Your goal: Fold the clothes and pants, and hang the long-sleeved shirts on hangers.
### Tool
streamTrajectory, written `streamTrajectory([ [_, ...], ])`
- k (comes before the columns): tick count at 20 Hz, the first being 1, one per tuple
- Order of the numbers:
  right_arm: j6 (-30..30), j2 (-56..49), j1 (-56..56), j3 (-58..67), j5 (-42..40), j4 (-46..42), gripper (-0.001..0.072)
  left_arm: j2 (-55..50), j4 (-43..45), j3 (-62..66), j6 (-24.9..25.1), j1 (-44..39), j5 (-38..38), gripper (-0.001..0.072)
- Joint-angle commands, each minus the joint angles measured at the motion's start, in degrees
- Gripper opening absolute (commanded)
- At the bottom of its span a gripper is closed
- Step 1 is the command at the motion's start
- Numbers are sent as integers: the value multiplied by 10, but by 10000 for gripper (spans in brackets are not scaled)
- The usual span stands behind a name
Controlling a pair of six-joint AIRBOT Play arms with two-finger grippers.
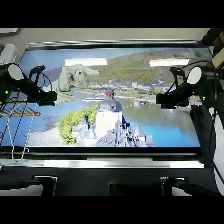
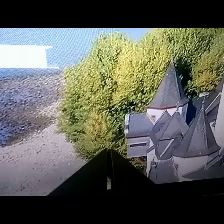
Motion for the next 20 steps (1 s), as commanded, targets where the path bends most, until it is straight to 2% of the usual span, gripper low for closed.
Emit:
streamTrajectory([
  [1,0,0,0,0,0,0,35,0,0,0,0,0,0,19],
  [20,2,0,0,0,-6,0,35,0,0,0,0,0,0,19],
])
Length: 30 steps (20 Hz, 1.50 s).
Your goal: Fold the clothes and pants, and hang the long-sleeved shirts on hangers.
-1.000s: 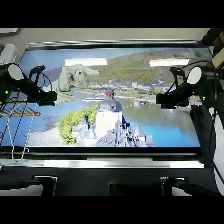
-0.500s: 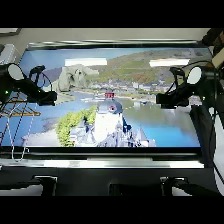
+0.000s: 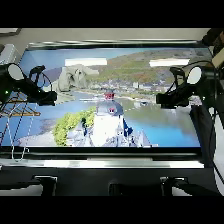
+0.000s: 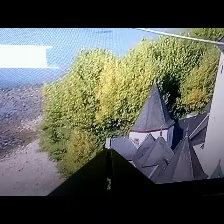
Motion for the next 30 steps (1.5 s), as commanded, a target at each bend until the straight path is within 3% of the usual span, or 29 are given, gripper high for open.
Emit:
streamTrajectory([
  [1,1,0,0,0,-5,0,35,0,0,0,0,0,1,19],
  [4,2,0,0,0,-5,0,35,-3,0,0,0,0,14,19],
  [5,2,0,0,0,-5,0,35,-6,1,0,0,0,16,60],
  [7,2,0,0,0,-6,1,35,-15,1,0,-12,0,39,714],
  [8,2,0,0,0,-10,1,35,-19,5,0,-31,1,70,720],
  [10,2,0,0,0,-16,0,35,-24,12,1,-59,9,204,720],
  [12,2,0,0,0,-18,1,35,-52,15,23,-63,19,357,720],
  [13,2,0,0,0,-17,1,35,-81,22,46,-63,23,395,720],
  [17,2,0,0,0,-14,3,35,-254,43,165,-63,41,416,720],
  [21,13,0,0,0,-14,4,35,-363,37,232,-63,35,388,708],
  [22,17,0,0,0,-18,4,35,-367,35,242,-63,32,368,534],
  [23,17,0,0,0,-18,4,35,-362,22,256,-54,29,341,44],
  [27,17,1,0,0,5,9,35,-282,-137,306,5,-5,199,15],
  [30,16,24,0,0,15,9,35,-235,-185,275,9,-84,72,16],
])
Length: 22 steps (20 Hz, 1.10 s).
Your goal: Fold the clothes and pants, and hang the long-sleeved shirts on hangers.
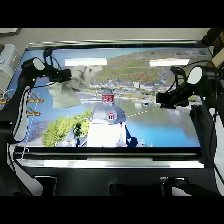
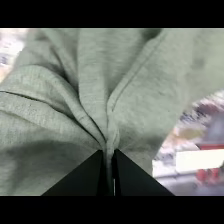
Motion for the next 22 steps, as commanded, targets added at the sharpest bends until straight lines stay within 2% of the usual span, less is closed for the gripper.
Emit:
streamTrajectory([
  [1,-5,31,0,0,15,1,35,38,-87,-18,18,-92,-168,15],
  [3,-16,72,0,0,26,-7,35,38,-113,-56,18,-184,-194,16],
  [7,-16,162,0,0,69,-52,35,16,-140,-131,15,-379,-139,16],
  [10,-15,217,0,0,91,-65,36,-14,-138,-136,-2,-451,-117,16],
  [11,-15,230,0,0,94,-64,36,-14,-138,-136,-5,-452,-113,28],
  [12,-6,243,0,0,87,-57,50,-8,-138,-135,-8,-444,-113,159],
  [13,23,250,0,0,70,-49,117,3,-138,-134,-13,-427,-114,404],
  [14,77,253,0,0,56,-51,157,18,-137,-134,-20,-406,-118,553],
  [15,106,248,0,0,43,-59,157,39,-137,-134,-19,-379,-126,607],
  [17,115,219,-30,0,22,-64,175,89,-119,-134,-19,-318,-145,607],
  [18,118,194,-69,0,11,-38,231,119,-105,-134,-19,-284,-156,607],
  [20,87,124,-175,0,-3,115,290,175,-83,-134,-19,-225,-174,607],
  [21,49,77,-223,0,-6,222,459,202,-81,-134,-13,-196,-182,607],
  [22,22,31,-251,0,-13,303,546,226,-81,-135,-2,-172,-189,607],
])
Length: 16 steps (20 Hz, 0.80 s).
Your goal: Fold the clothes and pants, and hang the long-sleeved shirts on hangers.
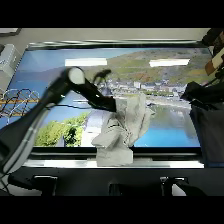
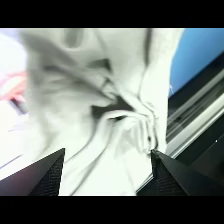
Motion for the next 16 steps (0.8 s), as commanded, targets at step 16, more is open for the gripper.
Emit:
streamTrajectory([
  [16,-161,-447,98,5,-344,356,411,144,62,-53,9,151,-68,605],
])
